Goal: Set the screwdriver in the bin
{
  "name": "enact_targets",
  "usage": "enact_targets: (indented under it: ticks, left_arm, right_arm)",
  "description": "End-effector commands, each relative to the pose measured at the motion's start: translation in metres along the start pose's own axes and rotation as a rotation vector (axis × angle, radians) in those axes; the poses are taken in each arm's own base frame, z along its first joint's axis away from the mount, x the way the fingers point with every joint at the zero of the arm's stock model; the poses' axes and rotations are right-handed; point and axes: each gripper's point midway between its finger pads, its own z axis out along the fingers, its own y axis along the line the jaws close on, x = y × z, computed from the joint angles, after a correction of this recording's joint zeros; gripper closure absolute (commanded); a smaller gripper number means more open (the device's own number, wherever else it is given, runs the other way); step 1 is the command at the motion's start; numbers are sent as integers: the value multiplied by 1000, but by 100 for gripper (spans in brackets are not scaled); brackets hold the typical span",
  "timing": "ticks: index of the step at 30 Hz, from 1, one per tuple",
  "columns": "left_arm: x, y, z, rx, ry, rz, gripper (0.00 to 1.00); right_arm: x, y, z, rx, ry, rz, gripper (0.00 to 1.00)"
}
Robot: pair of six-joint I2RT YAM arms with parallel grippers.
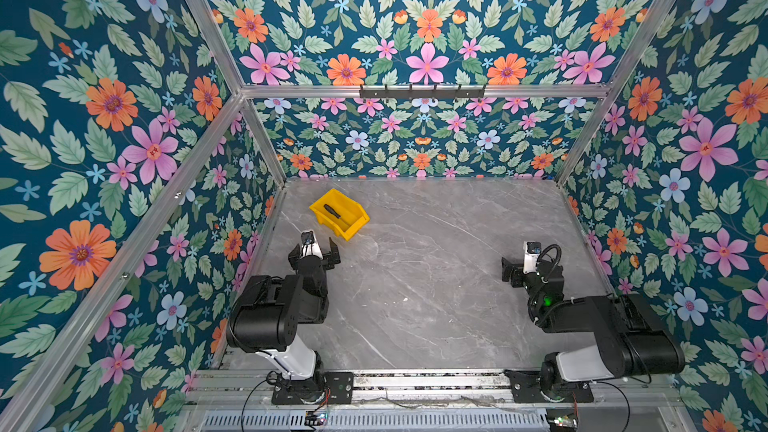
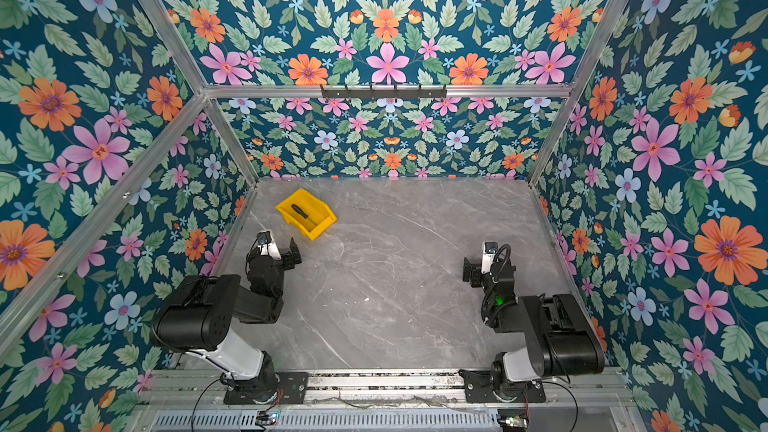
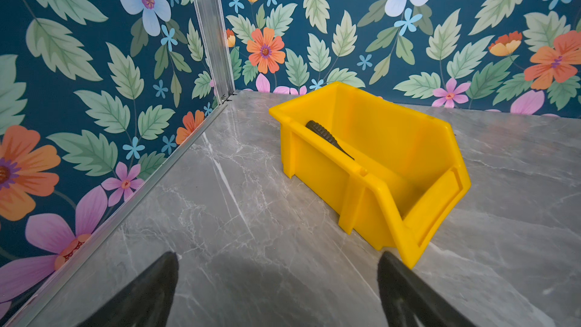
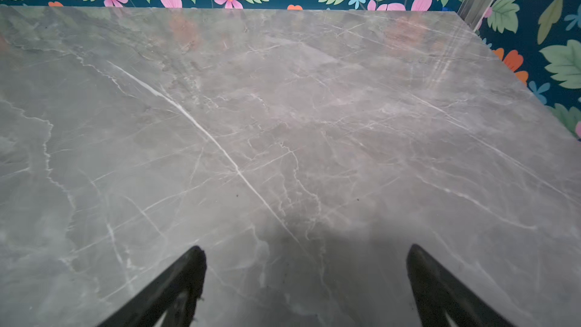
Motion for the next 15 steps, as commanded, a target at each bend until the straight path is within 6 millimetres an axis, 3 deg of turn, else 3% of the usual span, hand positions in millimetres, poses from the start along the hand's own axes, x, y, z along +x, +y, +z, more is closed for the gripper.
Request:
enact_targets:
  ticks: [1,7,15]
  left_arm:
    - [-6,1,1,-5,-22,1,0]
    - [-6,1,1,-6,-21,1,0]
    - [-6,0,1,-5,-21,1,0]
  right_arm:
    - [-39,-2,0,10,-129,16,1]
    - [-40,-4,11,19,-96,23,1]
    - [-37,-5,10,16,-76,24,1]
